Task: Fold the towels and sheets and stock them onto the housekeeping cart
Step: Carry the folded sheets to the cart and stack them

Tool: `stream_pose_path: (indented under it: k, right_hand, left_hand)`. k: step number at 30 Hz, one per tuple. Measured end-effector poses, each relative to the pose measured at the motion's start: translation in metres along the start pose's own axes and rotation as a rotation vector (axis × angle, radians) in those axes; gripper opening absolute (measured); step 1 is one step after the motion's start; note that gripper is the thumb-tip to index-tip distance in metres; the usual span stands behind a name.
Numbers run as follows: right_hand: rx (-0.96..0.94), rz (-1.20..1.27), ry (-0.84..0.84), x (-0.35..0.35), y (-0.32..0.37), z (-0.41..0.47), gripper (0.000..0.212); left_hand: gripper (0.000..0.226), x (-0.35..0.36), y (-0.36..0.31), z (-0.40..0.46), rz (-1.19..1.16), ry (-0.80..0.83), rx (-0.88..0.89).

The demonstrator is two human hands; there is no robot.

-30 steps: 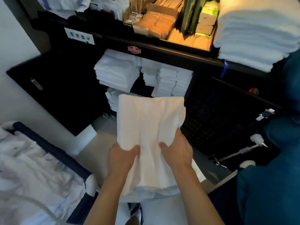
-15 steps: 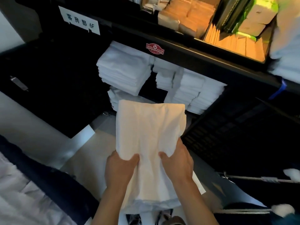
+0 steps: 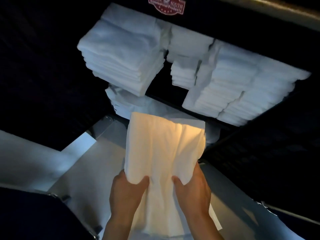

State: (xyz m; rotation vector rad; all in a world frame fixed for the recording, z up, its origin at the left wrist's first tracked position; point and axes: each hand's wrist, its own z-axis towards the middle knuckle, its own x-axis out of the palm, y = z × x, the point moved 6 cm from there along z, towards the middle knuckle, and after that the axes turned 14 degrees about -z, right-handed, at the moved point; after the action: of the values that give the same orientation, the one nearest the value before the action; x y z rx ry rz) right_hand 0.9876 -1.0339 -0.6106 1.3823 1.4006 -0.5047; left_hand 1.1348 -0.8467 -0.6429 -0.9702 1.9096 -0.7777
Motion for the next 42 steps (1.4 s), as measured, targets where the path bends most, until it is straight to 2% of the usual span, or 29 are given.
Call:
stream_pose_path:
  k: [6,9,14,18,21,23,24,27,31,33,36,42]
  right_hand:
    - [0.074,0.062,0.021,0.071,-0.029,0.051,0.088]
    - [0.068,0.068,-0.001,0.096,-0.038,0.076,0.09]
    - [0.037,0.093,-0.073,0.122,-0.047,0.121,0.091]
    - [0.0,0.166,-0.161,0.13,-0.051,0.151,0.094]
    - [0.035,0.211,-0.248,0.142,-0.055,0.181,0.075]
    - [0.073,0.219,-0.264,0.154,-0.061,0.208,0.056]
    - [0.084,0.212,-0.253,0.161,-0.063,0.222,0.055]
    - [0.057,0.185,-0.247,0.181,-0.066,0.249,0.08]
    - [0.023,0.155,-0.311,0.202,-0.068,0.252,0.088]
    - [0.029,0.171,-0.319,0.205,-0.071,0.252,0.088]
    - [0.02,0.206,-0.315,0.201,-0.073,0.25,0.079]
    - [-0.053,0.238,-0.446,0.172,-0.061,0.233,0.066]
  left_hand:
    - [0.062,0.042,0.051,0.055,0.055,-0.015,-0.036]
    - [0.07,0.062,0.068,0.078,0.013,-0.013,0.003]
    - [0.062,0.096,0.078,0.116,-0.042,-0.013,0.084]
    - [0.07,0.118,0.071,0.145,-0.068,-0.02,0.166]
    - [0.074,0.14,0.065,0.173,-0.066,-0.033,0.243]
    - [0.069,0.165,0.062,0.196,-0.07,0.014,0.27]
    - [0.067,0.179,0.062,0.208,-0.07,0.045,0.27]
    - [0.057,0.21,0.074,0.235,-0.066,0.075,0.26]
    - [0.038,0.219,0.098,0.245,-0.12,0.078,0.317]
    - [0.043,0.218,0.104,0.245,-0.126,0.084,0.335]
    - [0.07,0.217,0.105,0.246,-0.071,0.06,0.326]
    - [0.075,0.204,0.084,0.23,-0.134,0.05,0.384]
